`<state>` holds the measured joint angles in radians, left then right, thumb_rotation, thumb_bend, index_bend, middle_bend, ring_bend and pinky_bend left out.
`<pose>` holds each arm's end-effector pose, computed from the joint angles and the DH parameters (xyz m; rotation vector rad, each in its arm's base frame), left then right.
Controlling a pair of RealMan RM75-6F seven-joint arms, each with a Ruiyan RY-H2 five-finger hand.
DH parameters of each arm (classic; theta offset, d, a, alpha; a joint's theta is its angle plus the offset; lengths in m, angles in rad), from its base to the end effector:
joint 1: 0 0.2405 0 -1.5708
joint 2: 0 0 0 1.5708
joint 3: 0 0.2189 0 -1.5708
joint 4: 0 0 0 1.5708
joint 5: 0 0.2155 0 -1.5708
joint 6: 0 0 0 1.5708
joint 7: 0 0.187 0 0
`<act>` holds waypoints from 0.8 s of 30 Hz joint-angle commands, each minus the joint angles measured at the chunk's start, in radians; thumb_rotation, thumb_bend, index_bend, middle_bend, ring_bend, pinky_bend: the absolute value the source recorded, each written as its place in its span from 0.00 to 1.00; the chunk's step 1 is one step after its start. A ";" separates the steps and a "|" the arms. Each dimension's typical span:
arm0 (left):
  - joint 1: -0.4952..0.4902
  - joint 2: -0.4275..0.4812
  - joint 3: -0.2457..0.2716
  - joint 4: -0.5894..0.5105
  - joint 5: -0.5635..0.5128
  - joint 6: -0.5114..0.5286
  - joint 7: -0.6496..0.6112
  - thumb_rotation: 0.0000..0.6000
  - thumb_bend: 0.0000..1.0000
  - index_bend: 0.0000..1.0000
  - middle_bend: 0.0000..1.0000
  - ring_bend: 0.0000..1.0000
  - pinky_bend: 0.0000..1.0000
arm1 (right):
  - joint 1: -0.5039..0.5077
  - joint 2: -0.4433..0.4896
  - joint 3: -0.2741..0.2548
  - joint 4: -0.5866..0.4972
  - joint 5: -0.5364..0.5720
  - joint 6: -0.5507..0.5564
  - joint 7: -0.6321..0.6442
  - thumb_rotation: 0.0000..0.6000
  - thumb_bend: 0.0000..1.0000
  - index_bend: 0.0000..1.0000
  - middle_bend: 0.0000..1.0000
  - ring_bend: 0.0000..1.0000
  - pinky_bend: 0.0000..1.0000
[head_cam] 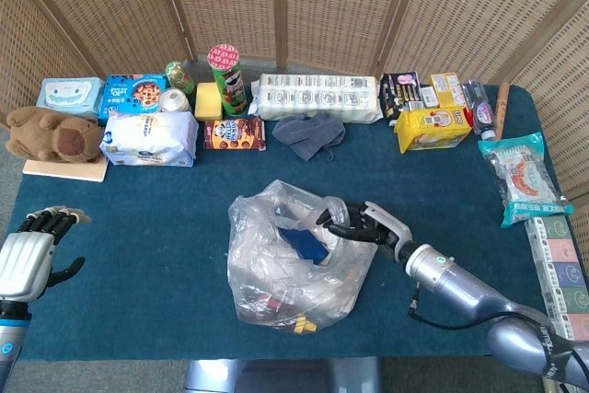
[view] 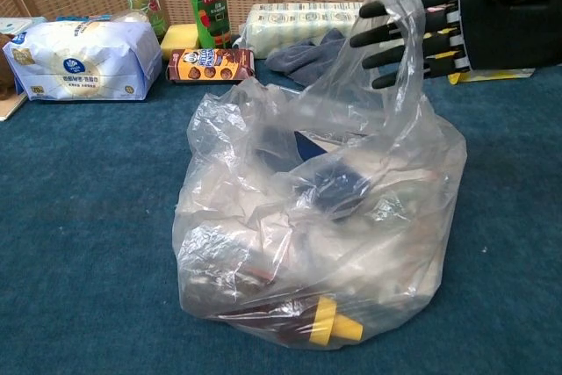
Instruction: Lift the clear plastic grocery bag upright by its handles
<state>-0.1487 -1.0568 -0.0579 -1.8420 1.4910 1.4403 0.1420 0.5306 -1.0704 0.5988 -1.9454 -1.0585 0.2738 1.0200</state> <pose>-0.2250 0.2340 0.1285 -1.4544 -0.9133 -0.9546 -0.0662 -0.3275 0.0356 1.1346 -2.6225 1.2517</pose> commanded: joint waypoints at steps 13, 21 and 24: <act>-0.007 -0.006 0.002 -0.026 -0.006 -0.009 0.032 1.00 0.21 0.32 0.30 0.21 0.22 | -0.296 -0.158 0.410 0.035 0.081 -0.310 0.221 0.59 0.07 0.39 0.40 0.40 0.39; -0.008 -0.005 0.005 -0.039 -0.005 -0.009 0.044 1.00 0.20 0.32 0.30 0.21 0.22 | -0.355 -0.224 0.549 0.118 0.321 -0.521 0.133 0.60 0.07 0.40 0.44 0.49 0.47; -0.007 -0.004 0.006 -0.044 -0.006 -0.009 0.049 1.00 0.20 0.32 0.30 0.21 0.22 | -0.364 -0.225 0.566 0.132 0.390 -0.529 0.104 0.60 0.07 0.42 0.47 0.52 0.49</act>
<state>-0.1560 -1.0608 -0.0522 -1.8855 1.4853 1.4317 0.1904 0.1846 -1.2819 1.1356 -1.8386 -0.7247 -0.2313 1.1580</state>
